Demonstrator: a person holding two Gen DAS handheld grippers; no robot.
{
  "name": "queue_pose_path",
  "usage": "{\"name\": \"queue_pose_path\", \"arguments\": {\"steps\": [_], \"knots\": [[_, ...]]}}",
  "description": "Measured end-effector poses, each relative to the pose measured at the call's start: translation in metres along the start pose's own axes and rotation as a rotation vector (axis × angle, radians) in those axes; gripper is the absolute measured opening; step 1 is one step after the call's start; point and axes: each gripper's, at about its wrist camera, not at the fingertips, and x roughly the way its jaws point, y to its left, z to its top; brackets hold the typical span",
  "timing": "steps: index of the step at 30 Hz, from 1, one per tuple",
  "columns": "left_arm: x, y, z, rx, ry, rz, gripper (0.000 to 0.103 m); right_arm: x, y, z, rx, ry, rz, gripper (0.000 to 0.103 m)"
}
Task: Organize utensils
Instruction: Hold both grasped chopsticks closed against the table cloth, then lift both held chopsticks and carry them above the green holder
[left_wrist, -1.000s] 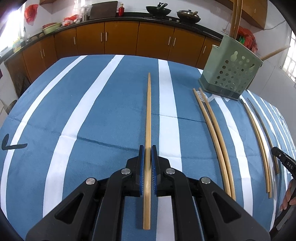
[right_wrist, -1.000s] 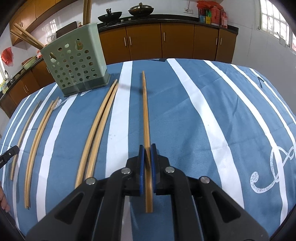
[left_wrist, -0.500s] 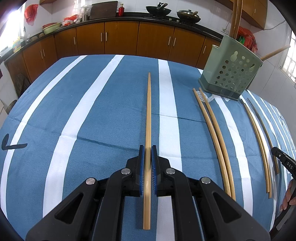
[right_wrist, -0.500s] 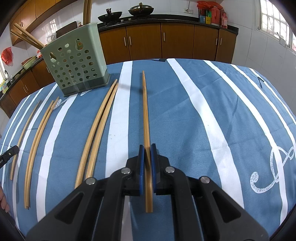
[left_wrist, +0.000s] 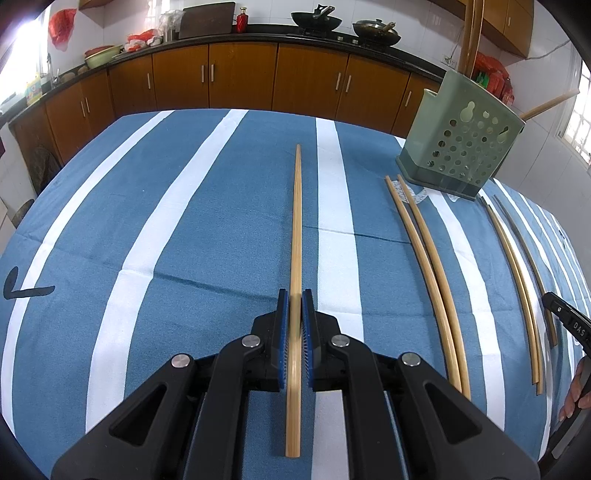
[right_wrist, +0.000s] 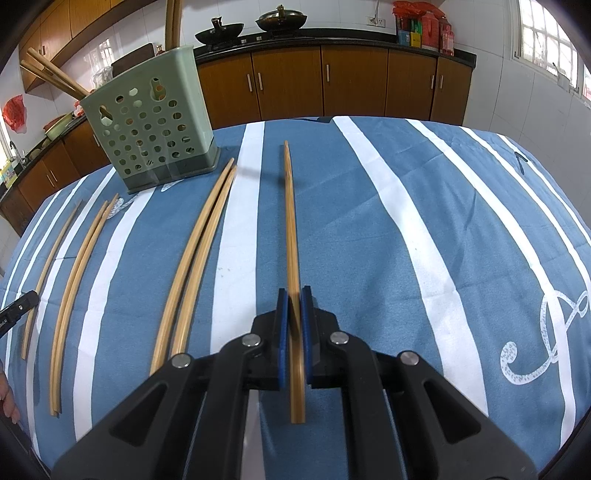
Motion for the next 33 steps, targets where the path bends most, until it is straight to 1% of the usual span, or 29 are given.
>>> {"name": "queue_pose_path", "arguments": {"steps": [11, 13, 17, 22, 28, 30, 33], "knots": [[0.0, -0.001, -0.001, 0.004, 0.0, 0.0, 0.009, -0.001, 0.001, -0.002, 0.0, 0.0, 0.002, 0.008], [-0.004, -0.005, -0.006, 0.047, 0.002, 0.019, 0.009, -0.005, 0.002, -0.007, -0.012, 0.002, 0.007, 0.008], [-0.01, -0.009, -0.015, 0.091, -0.004, 0.027, 0.009, -0.009, -0.003, -0.012, 0.004, 0.002, 0.04, 0.008], [-0.012, -0.011, -0.019, 0.11, -0.016, 0.043, 0.008, -0.01, -0.003, -0.013, 0.002, 0.001, 0.038, 0.008], [-0.012, -0.006, -0.016, 0.09, -0.009, 0.009, 0.007, -0.012, -0.008, -0.013, 0.026, -0.004, 0.063, 0.008], [-0.016, -0.002, -0.012, 0.054, -0.002, -0.029, 0.007, -0.019, -0.01, -0.011, 0.041, -0.026, 0.074, 0.008], [-0.033, 0.001, -0.001, 0.038, -0.06, -0.047, 0.007, -0.036, -0.014, -0.003, 0.054, -0.078, 0.084, 0.008]]}}
